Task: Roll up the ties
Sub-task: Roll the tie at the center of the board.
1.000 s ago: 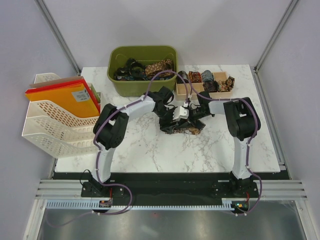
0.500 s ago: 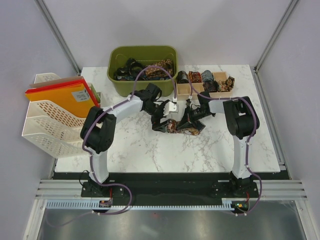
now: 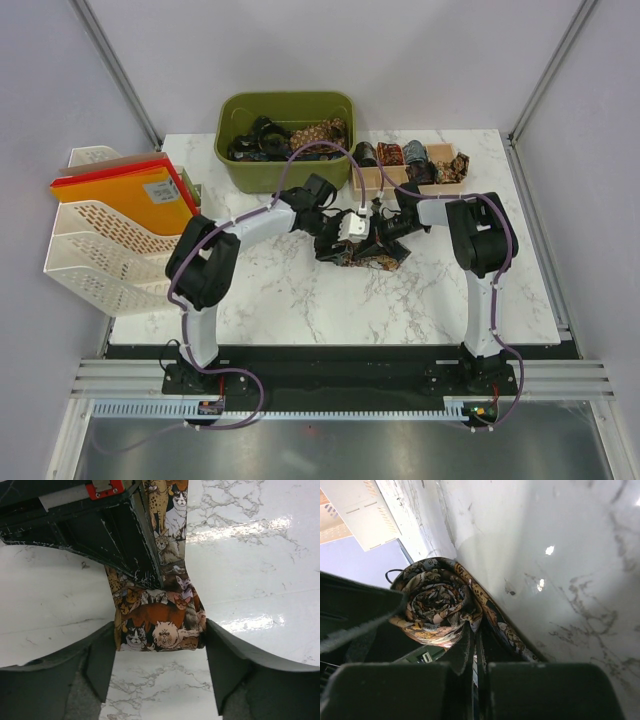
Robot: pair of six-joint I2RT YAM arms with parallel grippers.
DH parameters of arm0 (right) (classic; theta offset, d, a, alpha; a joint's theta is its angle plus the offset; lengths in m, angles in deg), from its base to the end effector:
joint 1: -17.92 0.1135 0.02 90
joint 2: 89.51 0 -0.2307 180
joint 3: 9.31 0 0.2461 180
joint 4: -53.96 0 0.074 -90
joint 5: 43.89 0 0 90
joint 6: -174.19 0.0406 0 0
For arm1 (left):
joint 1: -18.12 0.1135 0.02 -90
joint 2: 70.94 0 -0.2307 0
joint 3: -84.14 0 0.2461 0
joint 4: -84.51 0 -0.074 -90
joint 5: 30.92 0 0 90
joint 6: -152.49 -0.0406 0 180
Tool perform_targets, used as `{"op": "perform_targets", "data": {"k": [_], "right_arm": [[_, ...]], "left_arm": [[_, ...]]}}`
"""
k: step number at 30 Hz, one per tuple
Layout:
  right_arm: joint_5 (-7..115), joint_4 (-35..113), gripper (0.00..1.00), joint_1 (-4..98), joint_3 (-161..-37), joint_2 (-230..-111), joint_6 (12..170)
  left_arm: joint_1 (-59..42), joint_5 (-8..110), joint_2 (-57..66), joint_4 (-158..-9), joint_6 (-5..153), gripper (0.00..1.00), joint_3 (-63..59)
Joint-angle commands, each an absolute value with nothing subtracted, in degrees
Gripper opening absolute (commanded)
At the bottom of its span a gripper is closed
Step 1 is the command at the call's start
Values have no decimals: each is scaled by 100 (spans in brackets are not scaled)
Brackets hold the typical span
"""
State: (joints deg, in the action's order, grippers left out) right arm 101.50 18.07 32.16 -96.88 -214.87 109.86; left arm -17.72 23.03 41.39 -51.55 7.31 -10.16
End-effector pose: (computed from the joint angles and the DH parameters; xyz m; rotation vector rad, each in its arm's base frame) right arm 0.3555 0.1247 0.0577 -0.0663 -2.6942 -1.4574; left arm 0.3037 -0.2488 0.1564 1.9080 1.5923 -0.6907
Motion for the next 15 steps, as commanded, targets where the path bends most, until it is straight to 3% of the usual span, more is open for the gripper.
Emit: {"op": "perform_targets", "data": {"k": [1, 6, 15], "right_arm": [[8434, 1735, 0, 3251, -9594, -22038, 10581], [8425, 1743, 0, 3321, -9655, -22056, 10634], [8662, 1849, 0, 3409, -9647, -22004, 10818]], "left_arm": [[-1915, 2234, 4024, -5378, 439, 67, -1083], [-2091, 2243, 4287, -5255, 650, 55, -1408], [-2381, 2787, 5166, -4861, 1397, 56, -2366]]}}
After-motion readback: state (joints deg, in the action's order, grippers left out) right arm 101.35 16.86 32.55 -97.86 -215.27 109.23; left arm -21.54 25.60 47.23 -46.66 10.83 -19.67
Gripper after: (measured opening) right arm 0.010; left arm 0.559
